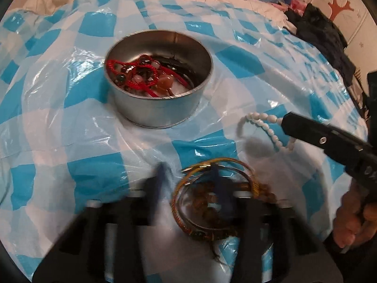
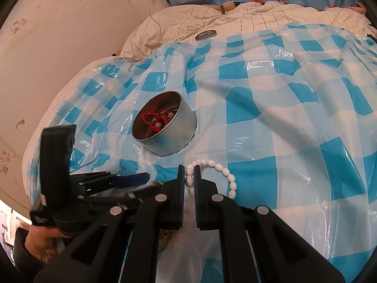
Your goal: Organize jewelry
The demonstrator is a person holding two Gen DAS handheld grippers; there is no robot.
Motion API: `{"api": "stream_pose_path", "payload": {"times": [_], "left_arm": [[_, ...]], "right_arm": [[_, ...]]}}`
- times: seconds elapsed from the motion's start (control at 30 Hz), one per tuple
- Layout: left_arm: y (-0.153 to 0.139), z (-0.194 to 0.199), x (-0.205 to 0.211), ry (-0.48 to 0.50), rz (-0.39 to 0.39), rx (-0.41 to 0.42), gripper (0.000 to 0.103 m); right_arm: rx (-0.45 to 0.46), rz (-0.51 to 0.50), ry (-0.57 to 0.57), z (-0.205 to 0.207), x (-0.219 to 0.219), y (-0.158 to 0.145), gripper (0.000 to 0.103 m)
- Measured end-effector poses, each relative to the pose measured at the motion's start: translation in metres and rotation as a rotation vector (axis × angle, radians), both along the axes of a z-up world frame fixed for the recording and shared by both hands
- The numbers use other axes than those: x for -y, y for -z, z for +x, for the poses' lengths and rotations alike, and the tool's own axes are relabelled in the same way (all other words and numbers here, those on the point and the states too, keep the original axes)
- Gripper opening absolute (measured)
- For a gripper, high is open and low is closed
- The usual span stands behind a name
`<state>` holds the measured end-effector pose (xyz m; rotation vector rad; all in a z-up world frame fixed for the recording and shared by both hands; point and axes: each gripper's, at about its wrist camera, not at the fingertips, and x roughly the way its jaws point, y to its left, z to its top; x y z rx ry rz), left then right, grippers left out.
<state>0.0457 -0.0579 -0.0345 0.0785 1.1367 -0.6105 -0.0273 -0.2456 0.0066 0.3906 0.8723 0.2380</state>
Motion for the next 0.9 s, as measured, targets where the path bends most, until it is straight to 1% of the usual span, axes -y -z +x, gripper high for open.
{"api": "stream_pose_path", "payload": {"times": [0.03, 0.07, 0.13, 0.27, 0.37, 0.47, 0.53, 0.63, 0.77, 0.9], "left_arm": [[-0.001, 0.001, -0.004, -0.001, -0.020, -0.010, 0.014], [-0.001, 0.002, -0.007, 0.001, -0.047, -0.025, 0.003], [-0.003, 0.001, -0.009, 0.015, -0.091, -0.042, 0.003], [-0.015, -0.004, -0.012, 0.031, -0.163, -0.048, 0.003], [-0.024, -0.004, -0.020, 0.022, -0.231, -0.052, 0.003], [-0.031, -0.003, -0.027, 0.007, -0.268, -0.048, 0.003], [-0.035, -0.003, -0.028, -0.004, -0.271, -0.036, 0.003], [-0.038, -0.004, -0.026, -0.019, -0.229, 0.001, 0.003], [-0.043, -0.008, -0.020, -0.018, -0.200, 0.040, 0.003], [-0.054, -0.012, -0.020, -0.016, -0.201, 0.079, 0.003]], "right_arm": [[-0.001, -0.001, -0.001, 0.000, 0.000, 0.000, 0.008], [-0.002, -0.001, -0.001, 0.000, 0.000, 0.000, 0.008], [-0.002, -0.001, -0.002, 0.000, 0.000, 0.000, 0.008], [-0.002, -0.001, -0.001, 0.000, 0.000, 0.000, 0.008], [-0.001, -0.002, -0.001, -0.001, 0.000, 0.000, 0.008], [-0.001, -0.002, -0.001, 0.000, 0.000, 0.000, 0.008], [0.005, -0.001, 0.002, 0.000, 0.000, -0.002, 0.008], [0.022, 0.004, 0.014, -0.002, 0.003, -0.005, 0.008], [0.061, 0.038, 0.033, -0.004, 0.009, -0.011, 0.008], [0.107, 0.061, 0.042, -0.005, 0.012, -0.017, 0.008]]}}
